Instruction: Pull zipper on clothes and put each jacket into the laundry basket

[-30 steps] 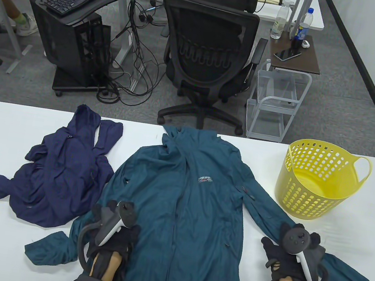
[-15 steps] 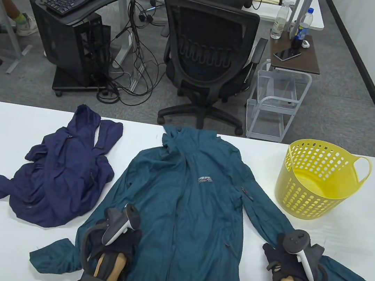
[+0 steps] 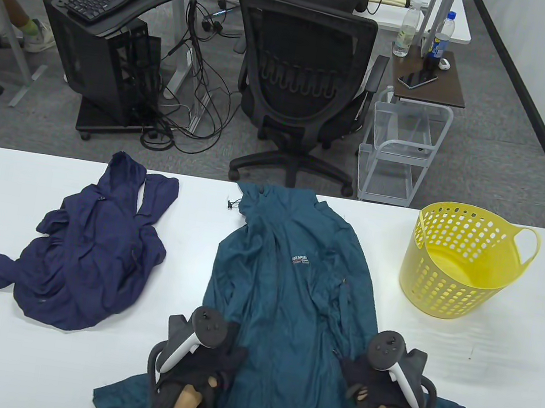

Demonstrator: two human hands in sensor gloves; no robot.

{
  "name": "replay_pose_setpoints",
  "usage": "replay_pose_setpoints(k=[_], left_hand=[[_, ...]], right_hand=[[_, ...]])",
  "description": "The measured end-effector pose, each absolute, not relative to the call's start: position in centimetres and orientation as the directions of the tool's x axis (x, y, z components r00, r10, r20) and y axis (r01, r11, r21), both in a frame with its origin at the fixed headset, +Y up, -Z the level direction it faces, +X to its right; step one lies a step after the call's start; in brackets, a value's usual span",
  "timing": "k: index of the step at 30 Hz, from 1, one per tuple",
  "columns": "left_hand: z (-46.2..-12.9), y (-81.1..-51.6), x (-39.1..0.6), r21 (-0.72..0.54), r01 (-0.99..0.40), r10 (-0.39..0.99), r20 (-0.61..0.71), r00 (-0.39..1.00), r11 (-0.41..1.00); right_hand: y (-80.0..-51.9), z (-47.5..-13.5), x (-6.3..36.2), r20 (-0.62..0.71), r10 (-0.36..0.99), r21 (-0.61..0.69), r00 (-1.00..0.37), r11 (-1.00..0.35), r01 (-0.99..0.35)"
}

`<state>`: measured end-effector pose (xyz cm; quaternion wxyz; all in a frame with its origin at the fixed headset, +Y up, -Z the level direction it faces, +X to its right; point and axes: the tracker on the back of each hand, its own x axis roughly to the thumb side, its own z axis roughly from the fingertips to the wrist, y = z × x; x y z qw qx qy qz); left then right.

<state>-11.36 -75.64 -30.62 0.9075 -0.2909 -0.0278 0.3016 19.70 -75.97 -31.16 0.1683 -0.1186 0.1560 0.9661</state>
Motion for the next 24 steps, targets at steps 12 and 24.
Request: replay_pose_setpoints(k=[12,24], left_hand=[[-29.4,-79.2,-6.9,-0.740,-0.671,0.899,-0.274,0.341,0.029],[-29.2,-79.5,-7.0,-0.731,-0.673,0.904,-0.359,0.233,-0.117]], right_hand=[[-76.3,-29.2,12.5,-0.067,0.398,0.412,-0.915,-0.824,-0.389],[-76.6,-29.5,11.0,-0.032,0.307,0.297,-0.951,-0.906,-0.303]])
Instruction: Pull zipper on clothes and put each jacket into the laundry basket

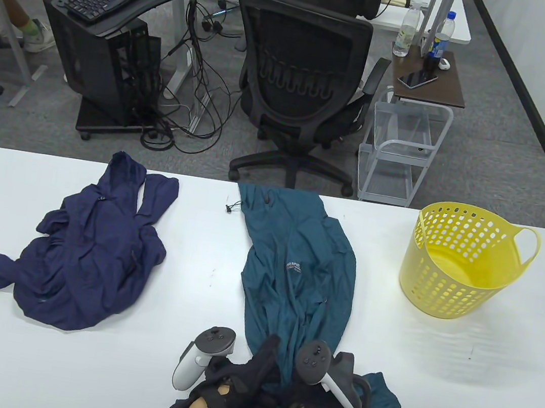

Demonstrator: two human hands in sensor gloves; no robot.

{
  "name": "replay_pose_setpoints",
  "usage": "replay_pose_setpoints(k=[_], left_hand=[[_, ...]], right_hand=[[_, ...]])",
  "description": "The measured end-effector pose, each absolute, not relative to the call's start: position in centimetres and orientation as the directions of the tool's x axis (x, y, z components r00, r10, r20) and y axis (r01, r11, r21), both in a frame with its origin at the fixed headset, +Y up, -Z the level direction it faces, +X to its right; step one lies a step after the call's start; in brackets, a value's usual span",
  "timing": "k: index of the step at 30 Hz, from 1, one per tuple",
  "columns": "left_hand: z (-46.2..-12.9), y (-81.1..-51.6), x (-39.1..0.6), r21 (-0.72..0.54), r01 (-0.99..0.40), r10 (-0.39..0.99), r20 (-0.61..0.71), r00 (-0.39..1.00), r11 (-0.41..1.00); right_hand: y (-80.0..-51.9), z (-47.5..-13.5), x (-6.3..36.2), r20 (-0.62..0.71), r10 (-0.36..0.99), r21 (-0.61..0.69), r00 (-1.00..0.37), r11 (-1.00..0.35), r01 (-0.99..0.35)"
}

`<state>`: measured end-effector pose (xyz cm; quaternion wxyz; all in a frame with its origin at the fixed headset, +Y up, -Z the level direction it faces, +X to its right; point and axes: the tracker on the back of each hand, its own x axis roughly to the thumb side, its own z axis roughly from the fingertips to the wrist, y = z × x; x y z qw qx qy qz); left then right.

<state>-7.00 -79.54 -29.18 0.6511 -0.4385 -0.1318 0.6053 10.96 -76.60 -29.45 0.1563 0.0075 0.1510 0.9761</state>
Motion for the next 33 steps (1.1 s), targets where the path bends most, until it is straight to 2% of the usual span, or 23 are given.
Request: replay_pose_setpoints(k=[2,5,7,9,12,16,17,19,20,22,23,24,25,27,28,31,32,33], left_hand=[[-29.1,-79.3,-7.0,-0.729,-0.675,0.908,-0.353,0.228,-0.114],[-29.3,-78.0,-7.4,-0.722,-0.691,0.936,-0.267,0.230,-0.036],[-29.5,-76.7,-7.8,-0.709,-0.705,0.967,-0.153,0.204,0.036],[-29.4,-75.6,-7.9,-0.709,-0.703,0.984,-0.078,0.158,0.056],[-29.0,-74.9,-7.5,-0.755,-0.655,0.993,-0.049,0.109,0.034],[-28.5,-75.1,-6.5,-0.811,-0.583,0.991,-0.104,0.079,-0.039],[-28.4,-75.2,-6.5,-0.809,-0.587,0.985,-0.129,0.118,-0.036],[-28.3,-75.0,-7.2,-0.789,-0.612,0.938,-0.171,0.303,0.054],[-28.5,-74.4,-8.0,-0.740,-0.648,0.901,-0.139,0.411,0.182],[-28.5,-72.8,-9.6,-0.497,-0.739,0.837,-0.046,0.545,0.454],[-28.2,-71.8,-10.1,-0.333,-0.746,0.798,0.029,0.602,0.576],[-28.0,-71.0,-10.3,-0.230,-0.715,0.748,0.119,0.652,0.660],[-27.8,-70.0,-10.1,-0.151,-0.653,0.666,0.279,0.691,0.742],[-27.1,-68.5,-9.3,-0.104,-0.588,0.564,0.455,0.689,0.802],[-26.5,-68.1,-8.9,-0.049,-0.599,0.539,0.500,0.678,0.799],[-25.7,-67.7,-7.9,0.120,-0.607,0.457,0.548,0.701,0.786],[-25.4,-67.6,-8.2,0.193,-0.581,0.401,0.554,0.730,0.791],[-25.3,-67.4,-8.4,0.217,-0.584,0.393,0.555,0.733,0.783]], right_hand=[[-76.6,-29.8,11.5,-0.034,0.343,0.278,-0.939,-0.899,-0.338],[-76.2,-30.6,13.8,-0.077,0.548,0.210,-0.833,-0.808,-0.551],[-75.7,-31.1,15.9,-0.096,0.734,0.122,-0.672,-0.662,-0.740],[-75.2,-31.4,17.7,-0.050,0.871,0.032,-0.488,-0.487,-0.873],[-74.3,-31.2,19.6,0.024,0.946,-0.064,-0.323,-0.321,-0.945],[-72.8,-30.5,20.8,0.148,0.958,-0.146,-0.245,-0.224,-0.964],[-72.5,-30.3,20.9,0.172,0.955,-0.152,-0.243,-0.218,-0.964],[-71.8,-30.1,21.0,0.225,0.950,-0.140,-0.217,-0.189,-0.972],[-71.3,-29.9,20.9,0.256,0.945,-0.111,-0.205,-0.182,-0.977],[-70.6,-29.5,20.6,0.295,0.936,-0.067,-0.194,-0.182,-0.981],[-70.3,-29.3,20.1,0.325,0.925,-0.039,-0.199,-0.197,-0.980],[-70.1,-29.2,19.8,0.339,0.917,-0.027,-0.208,-0.211,-0.977],[-69.7,-29.0,19.1,0.364,0.904,0.007,-0.226,-0.246,-0.969],[-69.3,-28.6,17.6,0.401,0.878,0.047,-0.259,-0.303,-0.952],[-69.1,-28.3,16.6,0.408,0.873,0.091,-0.267,-0.330,-0.940],[-68.8,-27.3,13.9,0.446,0.869,0.267,-0.215,-0.358,-0.895],[-68.7,-26.9,13.2,0.441,0.873,0.295,-0.209,-0.361,-0.885],[-68.5,-26.6,13.2,0.440,0.869,0.261,-0.226,-0.365,-0.894]])
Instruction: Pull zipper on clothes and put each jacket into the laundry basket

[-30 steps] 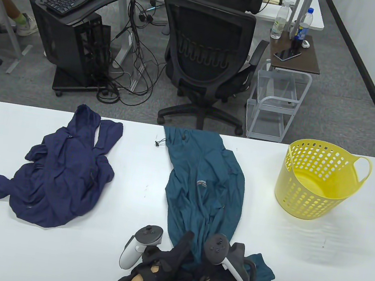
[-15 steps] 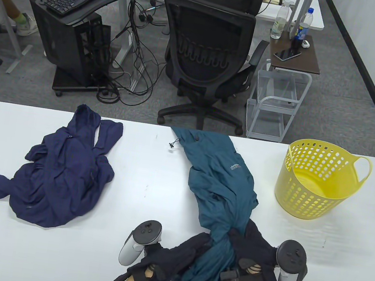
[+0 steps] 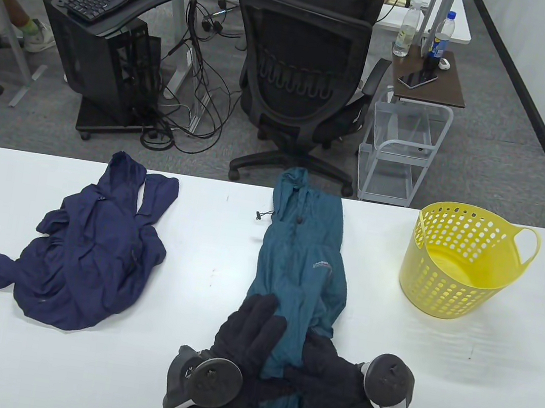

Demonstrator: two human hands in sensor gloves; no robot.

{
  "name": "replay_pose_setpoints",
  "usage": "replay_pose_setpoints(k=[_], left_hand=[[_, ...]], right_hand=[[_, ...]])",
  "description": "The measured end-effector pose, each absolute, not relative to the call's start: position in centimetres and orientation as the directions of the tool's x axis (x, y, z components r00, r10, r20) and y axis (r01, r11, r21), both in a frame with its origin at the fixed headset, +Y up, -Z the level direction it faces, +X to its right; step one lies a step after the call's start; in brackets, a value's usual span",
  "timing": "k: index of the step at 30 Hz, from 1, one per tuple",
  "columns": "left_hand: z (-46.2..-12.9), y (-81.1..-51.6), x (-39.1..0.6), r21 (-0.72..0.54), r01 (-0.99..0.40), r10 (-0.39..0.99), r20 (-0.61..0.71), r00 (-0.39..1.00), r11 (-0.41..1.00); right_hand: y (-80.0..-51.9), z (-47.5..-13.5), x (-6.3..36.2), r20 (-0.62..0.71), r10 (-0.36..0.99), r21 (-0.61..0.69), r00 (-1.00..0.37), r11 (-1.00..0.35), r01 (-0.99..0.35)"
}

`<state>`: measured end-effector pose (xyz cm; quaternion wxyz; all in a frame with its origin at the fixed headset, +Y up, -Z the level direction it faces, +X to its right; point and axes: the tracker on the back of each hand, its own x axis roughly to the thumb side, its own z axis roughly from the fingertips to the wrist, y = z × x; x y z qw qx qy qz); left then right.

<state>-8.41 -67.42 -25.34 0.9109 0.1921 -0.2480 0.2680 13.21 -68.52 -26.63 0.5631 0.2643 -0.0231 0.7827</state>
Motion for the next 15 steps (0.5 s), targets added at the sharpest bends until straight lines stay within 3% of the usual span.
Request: replay_pose_setpoints(k=[2,5,11,13,15], left_hand=[[-25.2,-66.9,-9.2,0.270,-0.598,0.401,0.532,0.746,0.754],[-25.4,-66.6,-9.8,0.316,-0.569,0.376,0.500,0.780,0.759],[-25.5,-66.6,-10.0,0.293,-0.586,0.398,0.505,0.766,0.755],[-25.2,-66.5,-9.4,0.271,-0.592,0.392,0.537,0.747,0.759],[-24.6,-66.2,-8.5,0.253,-0.591,0.367,0.583,0.725,0.766]], right_hand=[[-68.2,-26.7,13.2,0.478,0.812,0.240,-0.334,-0.487,-0.840],[-68.4,-26.9,13.6,0.439,0.849,0.374,-0.294,-0.471,-0.799],[-68.4,-27.3,17.0,0.398,0.828,0.055,-0.394,-0.451,-0.891],[-69.0,-27.7,16.2,0.396,0.760,0.113,-0.515,-0.597,-0.794],[-70.1,-27.9,14.6,0.399,0.707,0.253,-0.584,-0.697,-0.670]])
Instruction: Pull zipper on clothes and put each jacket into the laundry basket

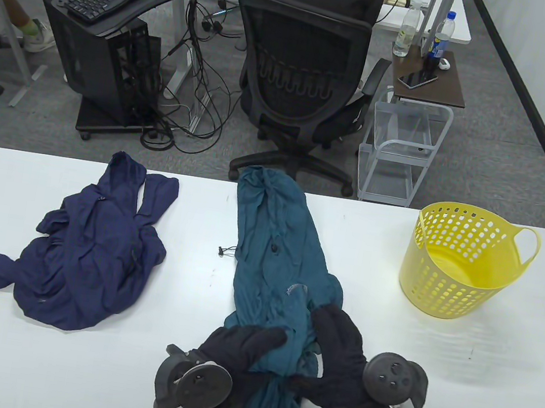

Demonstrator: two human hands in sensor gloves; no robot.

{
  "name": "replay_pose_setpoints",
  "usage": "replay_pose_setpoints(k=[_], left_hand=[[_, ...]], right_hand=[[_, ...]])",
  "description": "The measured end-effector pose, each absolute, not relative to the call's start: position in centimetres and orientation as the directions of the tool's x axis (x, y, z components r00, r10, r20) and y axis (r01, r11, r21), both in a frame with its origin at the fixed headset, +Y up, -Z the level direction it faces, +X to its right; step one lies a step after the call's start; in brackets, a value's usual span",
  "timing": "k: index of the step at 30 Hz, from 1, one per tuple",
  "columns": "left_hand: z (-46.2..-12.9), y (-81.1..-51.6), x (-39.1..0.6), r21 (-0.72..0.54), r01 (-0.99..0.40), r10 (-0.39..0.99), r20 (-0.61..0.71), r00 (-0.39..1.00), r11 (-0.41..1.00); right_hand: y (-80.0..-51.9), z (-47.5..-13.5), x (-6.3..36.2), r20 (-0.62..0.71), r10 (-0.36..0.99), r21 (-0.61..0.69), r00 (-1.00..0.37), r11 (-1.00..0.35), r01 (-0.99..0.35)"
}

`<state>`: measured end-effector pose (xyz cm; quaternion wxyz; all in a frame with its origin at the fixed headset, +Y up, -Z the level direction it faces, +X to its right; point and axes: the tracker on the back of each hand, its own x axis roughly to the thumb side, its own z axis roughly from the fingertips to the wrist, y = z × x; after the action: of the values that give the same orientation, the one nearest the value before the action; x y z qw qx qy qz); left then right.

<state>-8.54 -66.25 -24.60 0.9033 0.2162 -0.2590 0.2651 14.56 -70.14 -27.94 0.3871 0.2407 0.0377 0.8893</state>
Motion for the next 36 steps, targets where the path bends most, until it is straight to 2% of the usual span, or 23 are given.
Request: replay_pose_setpoints(k=[2,3,6,8,10,12,13,15,18,20,22,23,27,32,36], left_hand=[[-23.7,-65.9,-7.4,0.232,-0.618,0.352,0.651,0.672,0.752],[-23.4,-65.9,-7.2,0.261,-0.621,0.336,0.655,0.677,0.739],[-22.4,-65.4,-7.0,0.341,-0.605,0.270,0.664,0.697,0.720],[-22.1,-65.1,-7.2,0.374,-0.593,0.244,0.661,0.710,0.713],[-22.1,-65.0,-7.9,0.366,-0.613,0.265,0.664,0.699,0.700],[-22.6,-65.1,-8.8,0.320,-0.668,0.346,0.661,0.665,0.672],[-23.3,-65.3,-9.3,0.261,-0.684,0.390,0.661,0.641,0.681],[-24.9,-66.4,-9.7,0.066,-0.671,0.489,0.633,0.600,0.738],[-27.3,-69.3,-9.6,-0.283,-0.569,0.623,0.513,0.591,0.772],[-28.1,-70.8,-9.2,-0.394,-0.566,0.688,0.466,0.556,0.724],[-28.6,-71.8,-8.3,-0.491,-0.584,0.763,0.421,0.490,0.646],[-28.5,-71.9,-8.1,-0.499,-0.584,0.768,0.419,0.484,0.640],[-28.1,-72.0,-6.8,-0.387,-0.620,0.730,0.403,0.552,0.683],[-28.4,-71.4,-8.0,-0.325,-0.729,0.791,0.365,0.491,0.602],[-28.7,-70.4,-11.0,-0.163,-0.777,0.768,0.369,0.524,0.608]], right_hand=[[-71.1,-27.9,12.8,0.439,0.707,0.301,-0.555,-0.698,-0.650],[-71.3,-27.9,12.4,0.450,0.713,0.293,-0.537,-0.686,-0.666],[-71.4,-27.8,12.2,0.463,0.782,0.139,-0.417,-0.529,-0.837],[-71.3,-27.9,12.3,0.461,0.819,0.159,-0.342,-0.456,-0.876],[-70.8,-28.0,12.9,0.453,0.839,0.136,-0.301,-0.399,-0.907],[-70.3,-28.1,14.0,0.445,0.852,0.127,-0.277,-0.367,-0.922],[-70.0,-28.1,14.8,0.444,0.865,0.136,-0.233,-0.322,-0.937],[-69.4,-28.1,16.0,0.438,0.891,0.170,-0.121,-0.214,-0.962],[-68.5,-28.0,17.0,0.436,0.895,0.254,0.088,-0.029,-0.967],[-68.1,-27.7,16.9,0.433,0.889,0.294,0.151,0.019,-0.956],[-67.9,-27.4,16.3,0.428,0.891,0.315,0.149,0.007,-0.949],[-67.9,-27.3,16.1,0.431,0.890,0.324,0.150,0.003,-0.946],[-67.7,-26.9,14.9,0.465,0.878,0.362,0.112,-0.073,-0.929],[-67.0,-26.5,15.3,0.474,0.869,0.468,0.143,-0.111,-0.877],[-67.1,-27.0,16.8,0.455,0.890,0.528,-0.017,-0.285,-0.800]])
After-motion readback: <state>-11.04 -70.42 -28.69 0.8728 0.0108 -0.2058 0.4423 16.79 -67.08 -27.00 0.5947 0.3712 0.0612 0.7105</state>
